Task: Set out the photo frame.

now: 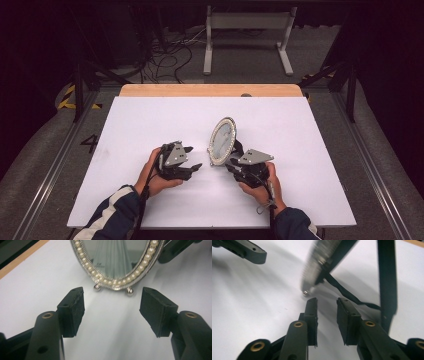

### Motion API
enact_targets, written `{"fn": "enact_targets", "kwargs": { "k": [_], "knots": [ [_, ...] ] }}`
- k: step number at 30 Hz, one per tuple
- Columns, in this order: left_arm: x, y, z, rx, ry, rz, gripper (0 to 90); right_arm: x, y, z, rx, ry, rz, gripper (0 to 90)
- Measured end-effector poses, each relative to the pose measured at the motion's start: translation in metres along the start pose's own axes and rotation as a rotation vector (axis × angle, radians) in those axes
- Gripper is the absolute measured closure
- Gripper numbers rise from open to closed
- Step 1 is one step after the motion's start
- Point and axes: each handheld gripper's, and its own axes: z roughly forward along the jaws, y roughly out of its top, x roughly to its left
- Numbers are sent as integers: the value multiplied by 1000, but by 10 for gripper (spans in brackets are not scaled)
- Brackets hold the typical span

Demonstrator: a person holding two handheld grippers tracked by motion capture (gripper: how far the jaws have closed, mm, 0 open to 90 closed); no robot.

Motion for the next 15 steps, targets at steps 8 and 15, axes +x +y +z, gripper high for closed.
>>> {"fn": "enact_targets", "kwargs": {
  "k": [8, 15],
  "knots": [
    [7, -29, -33, -16, 50, -79, 267, 10, 6, 1, -33, 25, 21, 569],
    [5, -50, -44, 21, 76, -91, 214, 10, 12, 7, -61, 4, 75, 505]
  ]
}}
